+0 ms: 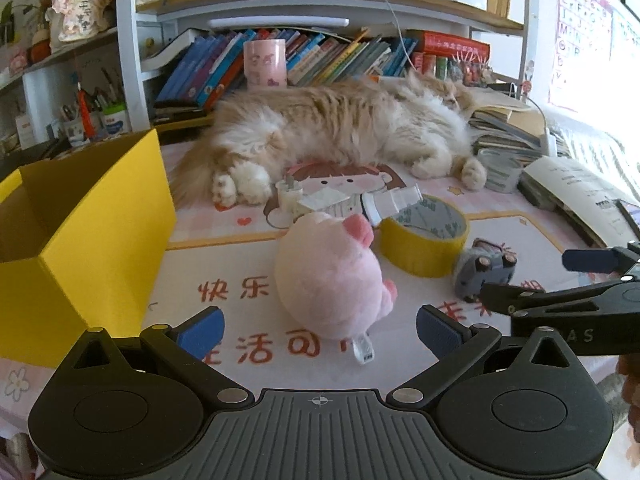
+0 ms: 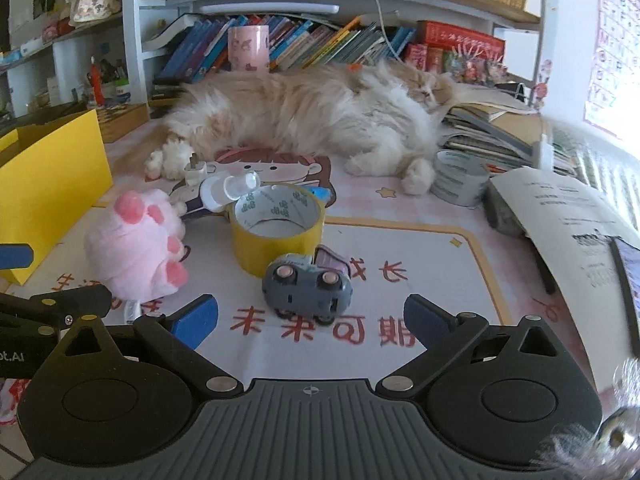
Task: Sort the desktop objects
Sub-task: 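Move the left tool to the pink plush pig while the right tool approaches the grey toy truck, then close the left tool on the pink pig while the right tool grasps the grey truck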
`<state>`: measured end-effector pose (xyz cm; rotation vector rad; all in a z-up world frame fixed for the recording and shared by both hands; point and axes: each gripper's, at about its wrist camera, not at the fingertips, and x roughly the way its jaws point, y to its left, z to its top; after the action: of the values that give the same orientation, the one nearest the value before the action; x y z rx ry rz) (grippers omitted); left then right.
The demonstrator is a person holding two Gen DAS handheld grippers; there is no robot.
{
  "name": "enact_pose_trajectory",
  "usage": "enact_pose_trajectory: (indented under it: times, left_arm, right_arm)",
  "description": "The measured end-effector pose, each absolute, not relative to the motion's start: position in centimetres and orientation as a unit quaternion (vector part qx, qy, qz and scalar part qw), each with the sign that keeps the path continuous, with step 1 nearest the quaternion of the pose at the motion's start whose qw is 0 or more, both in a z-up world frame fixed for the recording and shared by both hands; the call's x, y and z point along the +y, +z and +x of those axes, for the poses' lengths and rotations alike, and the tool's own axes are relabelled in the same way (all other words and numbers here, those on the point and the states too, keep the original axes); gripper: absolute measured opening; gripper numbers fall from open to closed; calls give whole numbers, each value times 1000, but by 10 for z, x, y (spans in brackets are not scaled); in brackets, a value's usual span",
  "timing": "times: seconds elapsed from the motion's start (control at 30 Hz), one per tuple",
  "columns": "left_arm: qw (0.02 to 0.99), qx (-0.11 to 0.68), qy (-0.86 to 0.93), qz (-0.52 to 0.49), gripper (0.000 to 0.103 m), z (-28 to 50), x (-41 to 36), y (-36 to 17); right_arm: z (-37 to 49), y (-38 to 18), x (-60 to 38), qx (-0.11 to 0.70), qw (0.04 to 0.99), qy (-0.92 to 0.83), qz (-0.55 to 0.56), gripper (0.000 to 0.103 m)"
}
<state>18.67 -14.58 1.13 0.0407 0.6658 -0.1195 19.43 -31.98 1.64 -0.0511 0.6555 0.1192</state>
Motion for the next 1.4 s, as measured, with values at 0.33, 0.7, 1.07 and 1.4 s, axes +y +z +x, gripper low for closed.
enact_pose_trajectory:
  times: [0.33,0.7,1.07,1.4]
  left_arm:
    - [942,330,-47,31,103,199,-158,13]
    - [940,339,-26,14,103,222,-158,14]
    - [929,369,-31,-12,103,256,-162,-4]
    - [909,415,-21,-39,91,277,-158,-19]
  right_arm:
    - [230,3,-326,349,932,94,-13,100]
    - [258,-12,-326,384,918,97,-12,82]
    - [264,-14,-329,387,915,115,-16,64]
    - [262,-10,-337,380,919,100,-10,64]
